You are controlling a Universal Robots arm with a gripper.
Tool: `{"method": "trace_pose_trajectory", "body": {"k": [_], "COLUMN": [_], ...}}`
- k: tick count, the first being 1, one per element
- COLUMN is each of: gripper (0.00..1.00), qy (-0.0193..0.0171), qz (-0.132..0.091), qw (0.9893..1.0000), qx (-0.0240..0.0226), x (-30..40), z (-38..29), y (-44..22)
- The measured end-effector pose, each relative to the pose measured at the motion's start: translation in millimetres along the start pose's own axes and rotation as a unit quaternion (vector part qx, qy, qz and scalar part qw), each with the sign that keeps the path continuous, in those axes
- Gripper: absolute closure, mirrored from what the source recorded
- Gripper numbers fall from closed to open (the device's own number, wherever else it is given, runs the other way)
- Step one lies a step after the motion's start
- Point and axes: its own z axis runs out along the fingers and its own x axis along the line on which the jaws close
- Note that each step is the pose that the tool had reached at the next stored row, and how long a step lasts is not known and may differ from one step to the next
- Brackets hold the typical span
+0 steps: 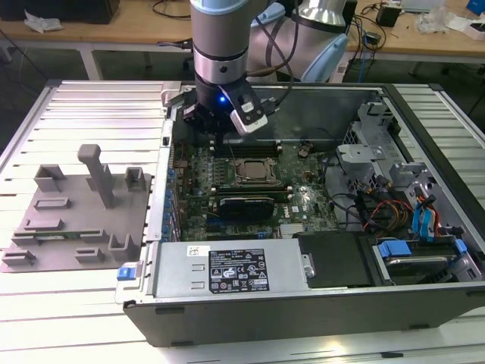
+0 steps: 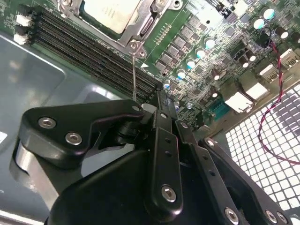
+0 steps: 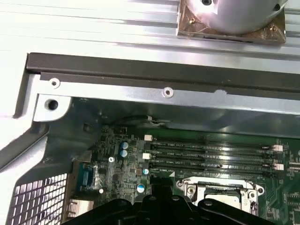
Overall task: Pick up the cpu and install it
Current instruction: 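Install the first cpu locking lever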
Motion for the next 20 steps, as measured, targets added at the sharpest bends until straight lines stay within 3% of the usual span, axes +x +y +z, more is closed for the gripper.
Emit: {"method": "trace_pose_trajectory", "body": {"k": [1, 2, 3, 6, 12, 14, 16, 18, 20], "gripper": [0.89, 0.89, 0.89, 0.89, 0.89, 0.89, 0.89, 0.89, 0.89], "qy": [0.0, -0.0009, -0.0011, -0.001, -0.0011, -0.0011, -0.0011, -0.0011, -0.0034], "qz": [0.0, 0.0, 0.0, 0.0, 0.0, 0.0, 0.0, 0.0, 0.011], "qw": [1.0, 0.9999, 0.9999, 0.9999, 0.9999, 0.9999, 0.9999, 0.9999, 0.9998], "qx": [-0.0004, -0.0119, -0.0145, -0.0147, -0.0148, -0.0147, -0.0147, -0.0147, -0.0144], "x": [0.0, 0.0, 0.0, -2.7, -23.3, -31.8, -47.5, -48.9, -49.1], "z": [-0.1, -0.1, -0.1, -0.1, -0.1, -0.2, -0.2, -0.1, 1.7], "y": [-0.1, -0.2, -0.1, -0.3, -1.9, -2.5, -3.7, -3.8, -4.2]}}
